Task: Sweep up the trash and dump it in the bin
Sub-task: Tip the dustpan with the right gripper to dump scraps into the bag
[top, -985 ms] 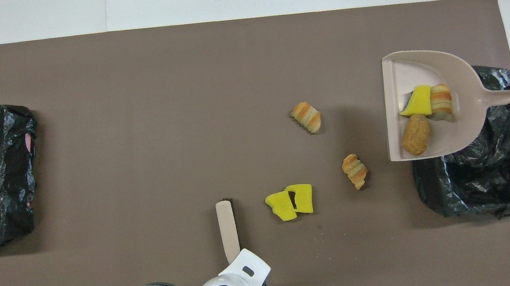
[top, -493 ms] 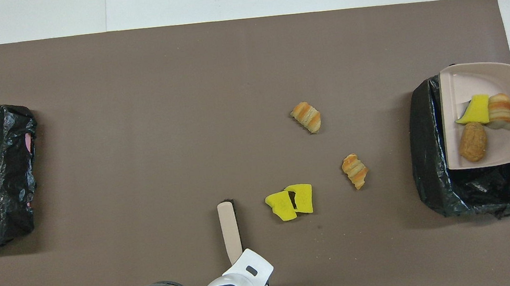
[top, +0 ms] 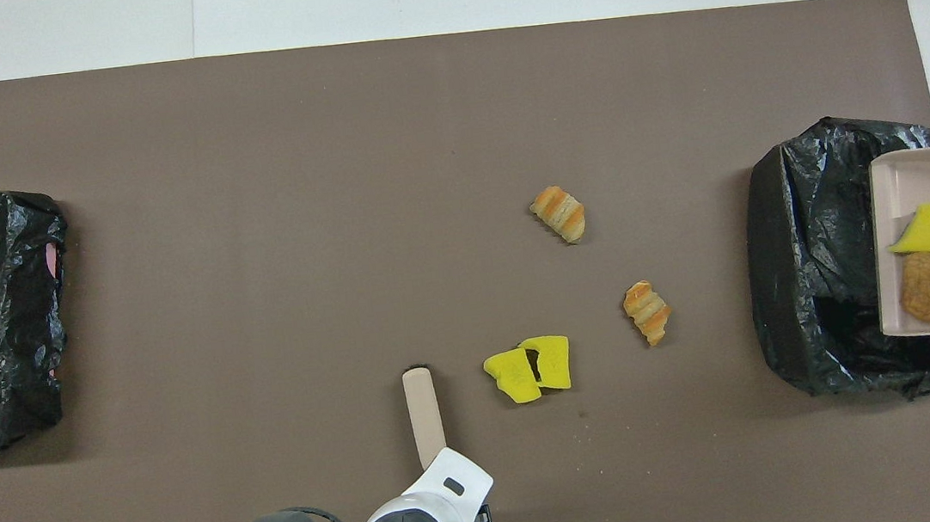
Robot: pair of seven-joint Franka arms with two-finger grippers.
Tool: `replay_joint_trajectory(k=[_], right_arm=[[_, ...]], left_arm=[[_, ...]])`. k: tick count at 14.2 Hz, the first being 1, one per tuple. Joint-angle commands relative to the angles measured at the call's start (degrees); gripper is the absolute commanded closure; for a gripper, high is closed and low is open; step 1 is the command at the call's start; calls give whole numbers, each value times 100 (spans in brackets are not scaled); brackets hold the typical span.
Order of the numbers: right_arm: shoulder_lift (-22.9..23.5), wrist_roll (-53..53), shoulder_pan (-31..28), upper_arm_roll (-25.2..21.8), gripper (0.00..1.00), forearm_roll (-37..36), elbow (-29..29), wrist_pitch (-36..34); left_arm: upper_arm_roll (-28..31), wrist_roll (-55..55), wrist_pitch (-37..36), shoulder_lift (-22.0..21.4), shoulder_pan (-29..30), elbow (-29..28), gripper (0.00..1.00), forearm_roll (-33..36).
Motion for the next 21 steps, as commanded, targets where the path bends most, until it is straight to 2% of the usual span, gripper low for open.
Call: replay_joint_trajectory(k=[1,6,11,14,15,17,21], right_arm=[[-514,551,45,78,100,-596,-642,174],[-620,947,230,104,100,-914,-775,104],[-602,1193,485,131,100,-1529,-748,174],[-584,1089,538,139,100,-1766,-652,183],[-584,914,634,157,100,-1775,-573,174],[-567,475,687,157,100,-1679,-328,105],[-558,385,705,175,100,-1074,-107,-1]], left_arm=[[33,-8,-4,58,237,54,0,-69],[42,237,-153,49,1002,396,0,28],[68,246,-1006,-21,1231,1116,0,46],[68,606,-1443,-136,1845,1686,0,248],[60,851,-1812,-127,2108,2010,0,317],[68,1220,-2183,-145,2618,2294,0,450],[147,2343,-2430,-258,3462,2365,0,748]])
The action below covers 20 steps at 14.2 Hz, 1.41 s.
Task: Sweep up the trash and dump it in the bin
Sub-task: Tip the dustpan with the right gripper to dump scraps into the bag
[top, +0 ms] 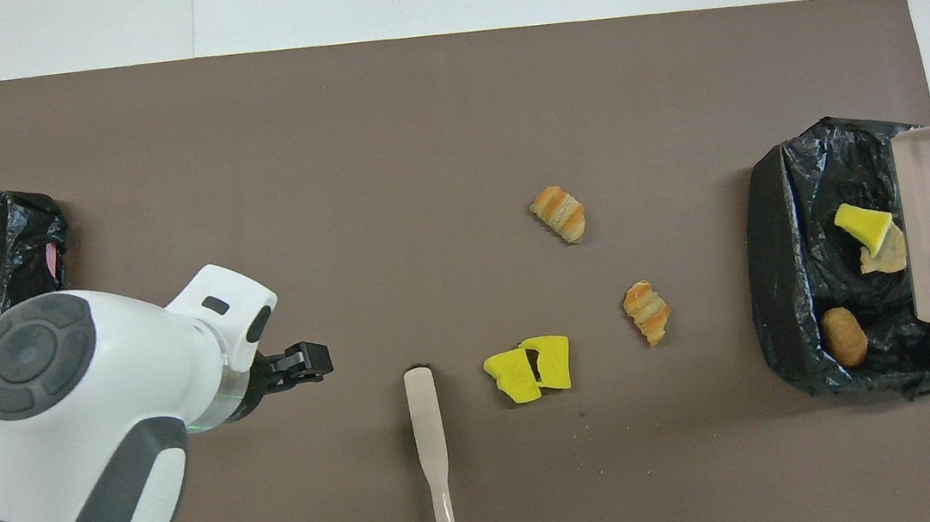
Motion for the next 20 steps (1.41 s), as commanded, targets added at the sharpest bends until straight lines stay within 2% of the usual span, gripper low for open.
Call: replay_joint_trajectory(k=[1,6,9,11,14,17,20], right_arm=[[-33,-198,-21,23,100,605,167,-184],[2,-31,-21,32,100,1844,211,-229],[2,599,-21,32,100,2705,194,-403],[37,1459,13,41,100,3207,176,-658],[107,2899,417,41,100,3683,185,-957],[256,4640,830,41,100,4314,194,-1099],[625,6029,1216,41,100,4799,413,-1064]], left_arm=[[19,958,-204,-103,655,38,0,139],[36,2323,-301,-129,1554,108,0,165],[19,2607,-730,-7,1835,783,0,306],[28,2668,-1047,108,1906,1152,0,419],[45,2747,-1775,406,1941,1890,0,780],[28,2739,-1839,661,1942,2444,0,772],[-34,2756,-1621,697,1801,2402,0,693]])
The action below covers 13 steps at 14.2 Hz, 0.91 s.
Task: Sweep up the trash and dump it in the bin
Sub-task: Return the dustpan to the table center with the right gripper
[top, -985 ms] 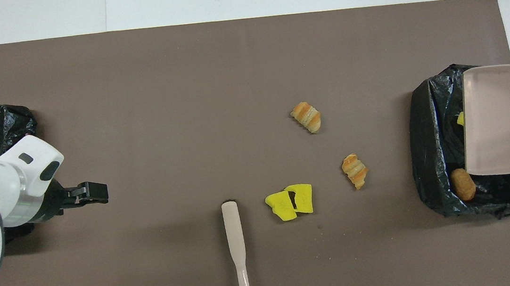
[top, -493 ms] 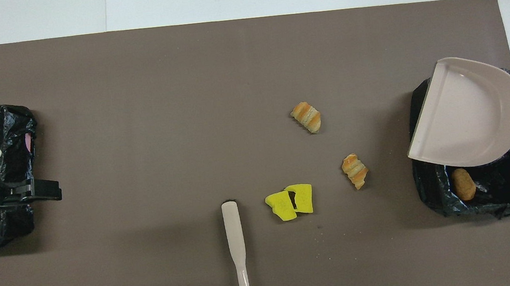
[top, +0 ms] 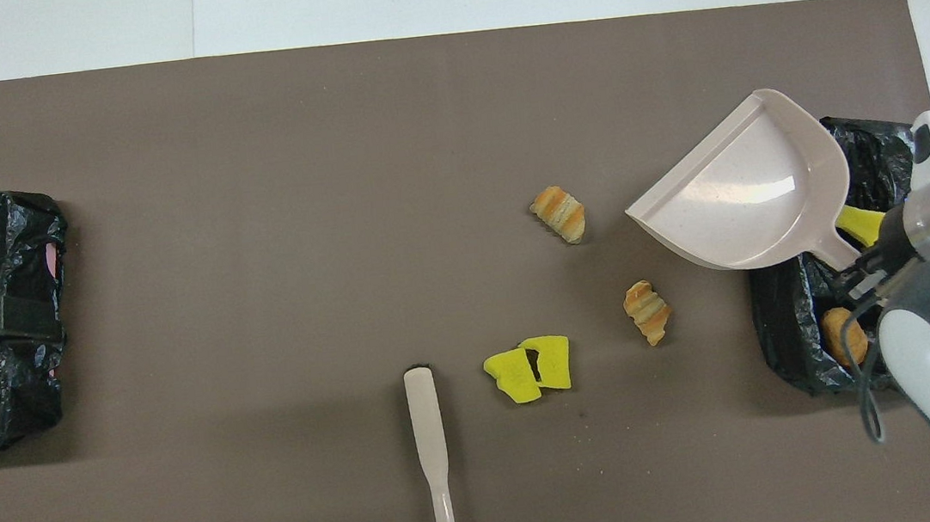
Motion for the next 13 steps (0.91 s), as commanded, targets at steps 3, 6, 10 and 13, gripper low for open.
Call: replay_joint_trajectory(k=[3,6,10,13], right_arm=[[699,1867,684,-14,100,405,491,168],[1130,2764,1281,-23,100,414,631,660],[1833,3985,1976,-14,100,414,1122,1048],[2404,4908,2468,-23,100,361,1536,1364]], left_arm=[[-30,-51,410,280,-164,312,0,10],[-65,-786,358,491,-208,698,0,45],[-82,-921,331,430,-217,567,0,10],[-82,-493,340,386,-138,602,0,-192]])
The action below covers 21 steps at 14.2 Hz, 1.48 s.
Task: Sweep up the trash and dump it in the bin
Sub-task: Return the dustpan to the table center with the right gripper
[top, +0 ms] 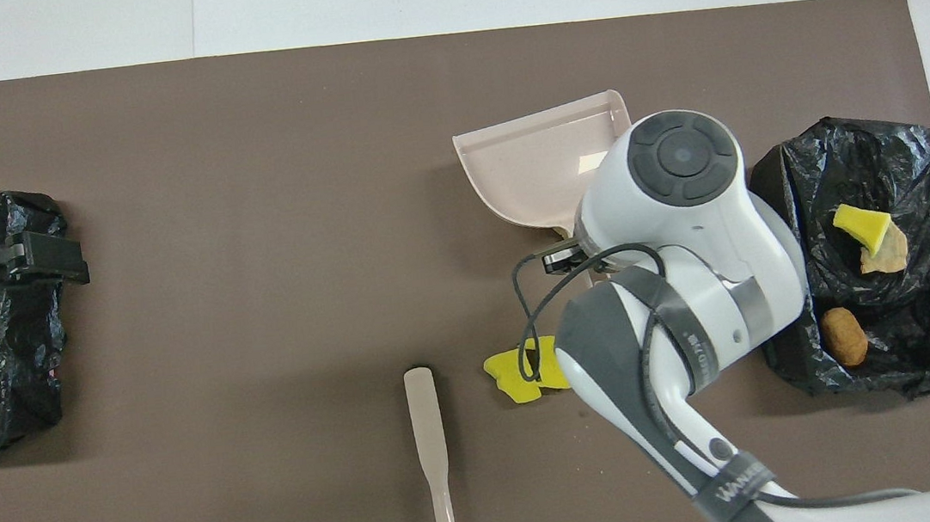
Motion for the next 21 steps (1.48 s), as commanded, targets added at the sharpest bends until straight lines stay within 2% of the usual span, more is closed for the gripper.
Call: replay_joint_trajectory(k=[1,4,7,10,11,12,15,21], right_arm=[[729,875,382,-31,100,72,730,225],[1590,1676,857,-40,100,55,1697,243],[2285,2318,1147,-40,100,55,2453,305],[2533,2504,1323,-40,100,37,2491,630],[2524,2583,1341,-40,92,37,2473,656],[2463,2671,1376,-40,1,11,2464,848],[2165,2602,1323,-40,0,90,2403,903],[1383,2593,1350,4,0,116,1736,701]], left_arm=[[89,425,-60,-19,14,118,0,-104],[133,409,-104,-238,23,-4,0,-112],[133,418,1,-274,32,-84,0,-112],[133,427,-7,-274,67,-76,0,-112],[133,427,-7,-274,75,-76,0,-112],[133,427,-34,-274,76,-84,0,-112],[133,436,-60,-274,76,-84,0,-112],[133,435,-69,-274,75,-84,0,-112]])
